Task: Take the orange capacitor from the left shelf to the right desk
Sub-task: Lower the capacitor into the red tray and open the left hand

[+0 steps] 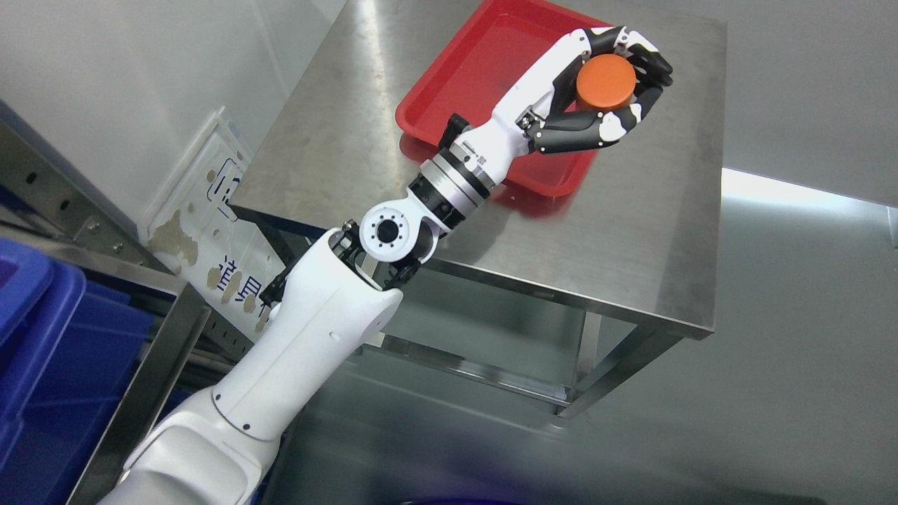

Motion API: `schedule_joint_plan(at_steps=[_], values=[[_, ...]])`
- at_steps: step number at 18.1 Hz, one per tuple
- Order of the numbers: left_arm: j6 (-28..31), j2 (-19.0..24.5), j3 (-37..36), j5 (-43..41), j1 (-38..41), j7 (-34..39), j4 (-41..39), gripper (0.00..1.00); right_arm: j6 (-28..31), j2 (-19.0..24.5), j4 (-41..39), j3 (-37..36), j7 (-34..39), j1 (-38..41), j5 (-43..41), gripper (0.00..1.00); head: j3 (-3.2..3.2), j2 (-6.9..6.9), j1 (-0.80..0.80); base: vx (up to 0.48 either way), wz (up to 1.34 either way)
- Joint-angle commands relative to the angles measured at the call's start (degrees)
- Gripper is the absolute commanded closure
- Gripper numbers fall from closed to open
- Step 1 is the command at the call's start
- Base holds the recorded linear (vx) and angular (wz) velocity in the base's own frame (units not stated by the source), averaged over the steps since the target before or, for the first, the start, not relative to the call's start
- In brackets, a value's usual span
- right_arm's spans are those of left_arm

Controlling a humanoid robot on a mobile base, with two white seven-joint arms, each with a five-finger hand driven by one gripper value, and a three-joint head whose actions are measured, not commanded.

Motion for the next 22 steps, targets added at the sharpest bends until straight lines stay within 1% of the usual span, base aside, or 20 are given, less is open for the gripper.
schedule_joint_plan(at_steps=[1, 7, 9, 11, 15, 20, 21, 22], values=[[0.63, 1.0, -1.81, 1.54, -9.32, 0.21, 18.5, 0.96, -0.01, -1.0, -1.0, -0.62, 0.02, 1.3, 0.35, 0.0, 0.0, 0.0, 0.0, 0.247, -0.12], [1.42, 1.0, -2.52, 1.28, -9.33, 0.21, 25.62, 0.96, -0.01, -1.0, -1.0, -0.62, 0.02, 1.3, 0.35, 0.0, 0.0, 0.0, 0.0, 0.196, -0.1], [0.99, 1.0, -0.68, 1.28, -9.33, 0.39, 29.22, 0.94, -0.01, -1.0, -1.0, -0.62, 0.02, 1.3, 0.35, 0.0, 0.0, 0.0, 0.0, 0.139, -0.07], [1.16, 1.0, 1.69, 1.28, -9.33, 0.39, 29.76, 0.93, -0.01, -1.0, -1.0, -0.62, 0.02, 1.22, 0.35, 0.0, 0.0, 0.01, 0.0, 0.12, -0.03], [1.51, 1.0, 2.05, 1.28, -9.06, 0.39, 30.03, 0.89, -0.01, -1.0, -1.0, -0.62, 0.02, 1.3, 0.35, 0.0, 0.0, 0.01, 0.0, 0.092, -0.01], [1.07, 1.0, 2.14, 1.28, -8.01, 0.39, 32.58, 0.84, -0.01, -1.0, -1.0, -0.62, 0.02, 1.3, 0.35, 0.0, 0.0, 0.01, 0.0, 0.037, -0.01], [1.16, 1.0, 2.14, 1.28, -8.09, 0.39, 32.58, 0.82, -0.01, -1.0, -1.0, -0.62, 0.02, 1.3, 0.35, 0.0, 0.0, 0.01, 0.0, 0.0, 0.0], [1.16, 1.0, 2.14, 1.28, -8.1, 0.3, 32.58, 0.78, -0.01, -1.0, -1.0, -0.62, 0.02, 1.3, 0.35, 0.0, 0.0, 0.01, 0.0, 0.0, 0.0]])
